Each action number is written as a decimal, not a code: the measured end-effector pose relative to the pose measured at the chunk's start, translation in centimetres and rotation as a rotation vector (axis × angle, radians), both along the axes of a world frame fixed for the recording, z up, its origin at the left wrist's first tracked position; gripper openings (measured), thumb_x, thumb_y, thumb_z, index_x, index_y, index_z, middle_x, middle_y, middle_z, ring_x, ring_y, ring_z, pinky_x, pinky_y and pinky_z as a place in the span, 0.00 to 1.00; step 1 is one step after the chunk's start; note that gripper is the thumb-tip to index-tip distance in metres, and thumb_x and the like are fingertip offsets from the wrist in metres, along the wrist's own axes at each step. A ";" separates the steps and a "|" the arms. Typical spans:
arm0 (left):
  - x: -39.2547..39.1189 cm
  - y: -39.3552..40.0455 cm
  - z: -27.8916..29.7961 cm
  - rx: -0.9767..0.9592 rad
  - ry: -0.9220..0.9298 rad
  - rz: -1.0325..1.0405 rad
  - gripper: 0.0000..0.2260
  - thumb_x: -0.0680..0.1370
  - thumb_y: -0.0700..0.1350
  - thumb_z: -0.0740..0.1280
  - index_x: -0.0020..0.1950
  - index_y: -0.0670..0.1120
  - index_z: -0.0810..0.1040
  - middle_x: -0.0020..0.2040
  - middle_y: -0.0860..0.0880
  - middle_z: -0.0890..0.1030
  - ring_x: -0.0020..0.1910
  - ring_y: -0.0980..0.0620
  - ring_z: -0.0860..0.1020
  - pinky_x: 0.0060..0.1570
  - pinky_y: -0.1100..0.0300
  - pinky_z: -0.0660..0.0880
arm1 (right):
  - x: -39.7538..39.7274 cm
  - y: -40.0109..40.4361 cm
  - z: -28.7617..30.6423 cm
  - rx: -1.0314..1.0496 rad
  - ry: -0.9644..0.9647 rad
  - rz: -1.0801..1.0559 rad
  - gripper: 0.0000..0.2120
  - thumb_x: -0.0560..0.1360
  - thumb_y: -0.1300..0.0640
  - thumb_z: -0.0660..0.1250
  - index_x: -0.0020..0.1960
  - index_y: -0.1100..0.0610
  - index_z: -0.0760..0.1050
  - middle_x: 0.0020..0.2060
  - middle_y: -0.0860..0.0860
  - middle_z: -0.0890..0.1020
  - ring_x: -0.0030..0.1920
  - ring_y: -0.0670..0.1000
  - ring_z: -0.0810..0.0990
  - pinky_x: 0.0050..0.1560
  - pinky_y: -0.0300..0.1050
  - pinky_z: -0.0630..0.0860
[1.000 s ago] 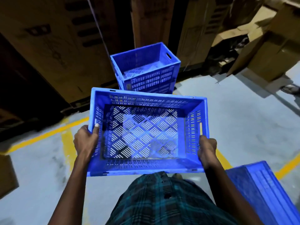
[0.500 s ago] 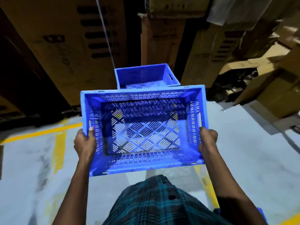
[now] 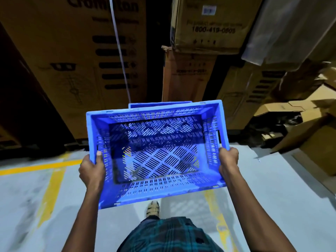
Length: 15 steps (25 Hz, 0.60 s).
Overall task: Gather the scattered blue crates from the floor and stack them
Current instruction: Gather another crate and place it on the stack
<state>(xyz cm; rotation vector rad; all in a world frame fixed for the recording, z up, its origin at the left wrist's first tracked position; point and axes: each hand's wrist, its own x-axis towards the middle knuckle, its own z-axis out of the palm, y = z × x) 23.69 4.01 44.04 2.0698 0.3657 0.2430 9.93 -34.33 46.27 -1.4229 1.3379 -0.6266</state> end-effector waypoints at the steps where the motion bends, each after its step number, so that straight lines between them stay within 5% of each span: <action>1: 2.0 -1.1 -0.2 -0.012 0.003 0.017 0.17 0.80 0.55 0.62 0.48 0.40 0.77 0.45 0.33 0.80 0.46 0.31 0.78 0.49 0.43 0.74 | 2.3 -0.6 0.8 -0.012 -0.002 -0.004 0.10 0.69 0.54 0.64 0.45 0.60 0.74 0.35 0.53 0.81 0.44 0.60 0.81 0.50 0.54 0.79; 4: 8.6 -4.1 -0.8 -0.031 -0.009 0.049 0.21 0.78 0.58 0.62 0.46 0.39 0.77 0.44 0.32 0.80 0.44 0.30 0.78 0.47 0.43 0.75 | 8.8 -3.1 2.3 -0.088 0.055 -0.016 0.08 0.74 0.56 0.63 0.50 0.60 0.75 0.40 0.54 0.80 0.44 0.60 0.77 0.39 0.43 0.65; 7: 14.6 -6.7 -0.3 -0.013 -0.032 0.037 0.25 0.75 0.61 0.59 0.44 0.38 0.77 0.40 0.31 0.79 0.41 0.31 0.78 0.43 0.43 0.75 | 14.0 -5.7 3.1 -0.126 0.089 0.000 0.07 0.74 0.56 0.62 0.49 0.59 0.74 0.42 0.57 0.81 0.45 0.62 0.78 0.32 0.43 0.58; 12: 23.6 -11.9 2.3 0.011 0.028 0.016 0.17 0.78 0.54 0.66 0.45 0.39 0.80 0.41 0.32 0.80 0.43 0.30 0.79 0.44 0.45 0.75 | 21.9 -9.9 4.7 -0.082 0.171 -0.003 0.06 0.72 0.58 0.60 0.46 0.60 0.72 0.36 0.56 0.76 0.44 0.61 0.74 0.38 0.45 0.64; 15: 27.1 -14.8 3.3 0.000 0.061 0.017 0.16 0.77 0.53 0.68 0.44 0.39 0.81 0.37 0.35 0.78 0.44 0.31 0.80 0.42 0.49 0.72 | 25.9 -13.3 4.8 0.028 0.068 0.044 0.10 0.66 0.58 0.62 0.42 0.64 0.74 0.35 0.57 0.78 0.43 0.62 0.80 0.43 0.53 0.77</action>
